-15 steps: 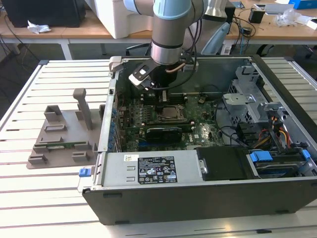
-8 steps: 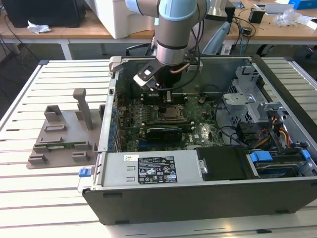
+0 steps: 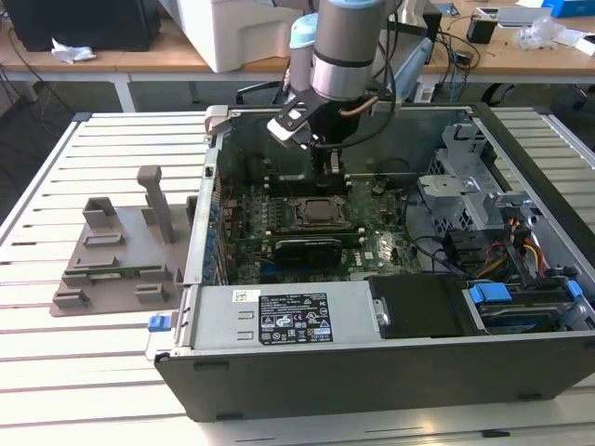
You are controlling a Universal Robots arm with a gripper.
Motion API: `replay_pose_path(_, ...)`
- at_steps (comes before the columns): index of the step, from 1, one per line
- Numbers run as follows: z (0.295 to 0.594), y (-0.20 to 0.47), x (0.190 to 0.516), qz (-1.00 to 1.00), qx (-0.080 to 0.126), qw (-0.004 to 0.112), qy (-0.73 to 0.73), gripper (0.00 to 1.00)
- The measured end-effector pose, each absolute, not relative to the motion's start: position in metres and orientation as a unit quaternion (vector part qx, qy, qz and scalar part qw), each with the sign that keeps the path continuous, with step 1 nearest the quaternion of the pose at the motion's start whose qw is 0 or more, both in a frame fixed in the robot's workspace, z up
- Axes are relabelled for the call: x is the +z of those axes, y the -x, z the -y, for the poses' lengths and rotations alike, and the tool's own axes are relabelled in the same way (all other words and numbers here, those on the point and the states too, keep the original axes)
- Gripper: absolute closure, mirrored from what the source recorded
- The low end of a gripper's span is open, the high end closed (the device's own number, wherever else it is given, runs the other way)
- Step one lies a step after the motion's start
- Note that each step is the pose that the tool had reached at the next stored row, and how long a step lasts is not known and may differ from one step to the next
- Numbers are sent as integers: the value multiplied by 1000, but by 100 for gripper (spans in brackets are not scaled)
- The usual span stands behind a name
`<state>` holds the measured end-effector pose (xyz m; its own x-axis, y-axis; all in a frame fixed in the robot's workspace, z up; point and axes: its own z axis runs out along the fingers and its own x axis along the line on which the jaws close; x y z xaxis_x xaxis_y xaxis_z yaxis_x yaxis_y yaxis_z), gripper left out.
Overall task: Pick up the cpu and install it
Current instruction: 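Close the cpu cover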
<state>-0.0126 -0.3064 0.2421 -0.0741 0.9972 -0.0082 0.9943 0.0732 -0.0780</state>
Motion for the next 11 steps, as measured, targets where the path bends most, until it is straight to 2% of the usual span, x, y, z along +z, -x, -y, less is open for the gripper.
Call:
replay_pose_path(4, 306, 13, 277, 732, 31, 24, 680, 89)
replay_pose_path(11, 306, 13, 277, 732, 31, 24, 680, 89)
